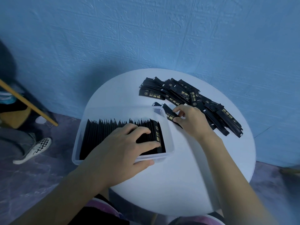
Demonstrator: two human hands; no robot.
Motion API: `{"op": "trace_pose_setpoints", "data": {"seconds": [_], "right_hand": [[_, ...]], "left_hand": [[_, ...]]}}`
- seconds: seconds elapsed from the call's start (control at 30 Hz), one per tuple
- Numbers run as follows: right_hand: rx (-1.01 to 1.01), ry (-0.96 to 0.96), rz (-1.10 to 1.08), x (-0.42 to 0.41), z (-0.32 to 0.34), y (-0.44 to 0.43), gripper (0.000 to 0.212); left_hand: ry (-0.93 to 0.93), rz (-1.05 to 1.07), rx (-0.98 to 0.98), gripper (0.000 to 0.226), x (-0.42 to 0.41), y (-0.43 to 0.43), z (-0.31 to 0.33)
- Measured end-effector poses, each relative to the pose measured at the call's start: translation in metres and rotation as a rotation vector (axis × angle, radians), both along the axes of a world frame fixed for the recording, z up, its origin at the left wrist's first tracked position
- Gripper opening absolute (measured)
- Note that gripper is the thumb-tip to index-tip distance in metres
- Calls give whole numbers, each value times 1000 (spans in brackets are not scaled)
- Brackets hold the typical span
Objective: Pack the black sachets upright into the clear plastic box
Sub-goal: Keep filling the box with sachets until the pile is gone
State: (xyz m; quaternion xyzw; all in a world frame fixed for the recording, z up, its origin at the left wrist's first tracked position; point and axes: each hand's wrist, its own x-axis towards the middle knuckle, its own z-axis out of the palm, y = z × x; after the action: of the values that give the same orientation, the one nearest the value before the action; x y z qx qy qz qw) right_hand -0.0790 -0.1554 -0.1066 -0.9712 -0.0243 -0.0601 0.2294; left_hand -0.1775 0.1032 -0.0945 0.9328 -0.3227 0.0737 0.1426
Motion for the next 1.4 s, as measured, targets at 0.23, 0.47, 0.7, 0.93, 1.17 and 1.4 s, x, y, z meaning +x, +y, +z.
{"op": "trace_pose_setpoints", "data": {"seconds": [0.23,0.47,0.7,0.93,1.17,1.4], "right_hand": [[123,117,-57,-10,19,-3,4],[472,47,55,-65,89,18,5],[-198,-70,52,-95,67,59,25],[-53,-121,31,-94,47,64,24],[163,31,75,-97,41,37,32],[39,25,147,-80,50,37,34]], "left_hand": [[-46,-16,44,47,1,1,2],[-64,-20,114,45,6,-2,3],[-77,-17,115,47,6,-8,1],[-73,-17,103,47,6,-8,2],[-61,-18,86,47,7,-8,1],[-68,-26,78,46,9,-7,-1]]}}
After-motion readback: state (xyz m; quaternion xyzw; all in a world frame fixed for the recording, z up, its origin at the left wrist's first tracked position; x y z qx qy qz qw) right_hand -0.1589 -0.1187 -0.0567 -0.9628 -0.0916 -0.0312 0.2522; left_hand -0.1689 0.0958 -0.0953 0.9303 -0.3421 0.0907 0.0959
